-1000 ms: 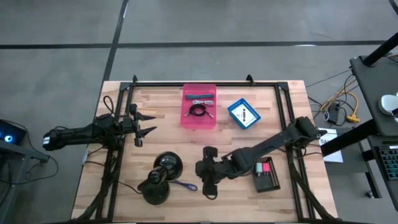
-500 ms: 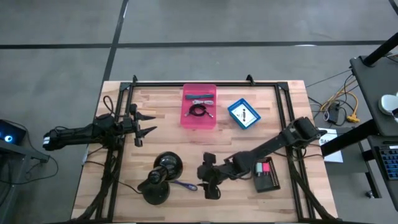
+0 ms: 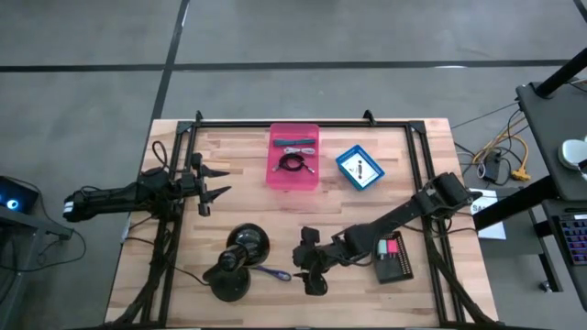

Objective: Pick and place items into bin
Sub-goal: Put the blue charger cable into the pink bin

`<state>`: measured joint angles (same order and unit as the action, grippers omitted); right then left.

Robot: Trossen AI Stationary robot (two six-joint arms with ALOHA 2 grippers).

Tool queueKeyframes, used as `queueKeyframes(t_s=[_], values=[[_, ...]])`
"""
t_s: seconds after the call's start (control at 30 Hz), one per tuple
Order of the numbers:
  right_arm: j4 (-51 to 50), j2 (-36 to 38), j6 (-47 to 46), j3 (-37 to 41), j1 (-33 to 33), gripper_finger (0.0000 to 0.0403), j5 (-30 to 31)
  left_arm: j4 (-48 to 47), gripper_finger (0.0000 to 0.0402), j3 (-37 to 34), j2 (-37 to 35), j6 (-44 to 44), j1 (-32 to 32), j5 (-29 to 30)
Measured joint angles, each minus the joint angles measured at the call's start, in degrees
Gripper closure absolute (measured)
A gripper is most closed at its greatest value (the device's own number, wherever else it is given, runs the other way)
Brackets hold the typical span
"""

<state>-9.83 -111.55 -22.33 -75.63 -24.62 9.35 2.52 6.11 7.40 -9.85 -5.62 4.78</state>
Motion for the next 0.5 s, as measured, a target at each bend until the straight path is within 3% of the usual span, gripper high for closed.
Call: queueKeyframes(t_s=[0.27,0.5], values=[[-0.3,0.3,3.0,-0.8,0.3,0.0177,1.4,0.1,0.0222,0.0,0.0,0.1,0.0,0.0],[-0.3,2.7,9.6,1.5,0.3,0.0198,8.2,3.8,0.0222,0.0,0.4,0.0,0.0,-0.5]])
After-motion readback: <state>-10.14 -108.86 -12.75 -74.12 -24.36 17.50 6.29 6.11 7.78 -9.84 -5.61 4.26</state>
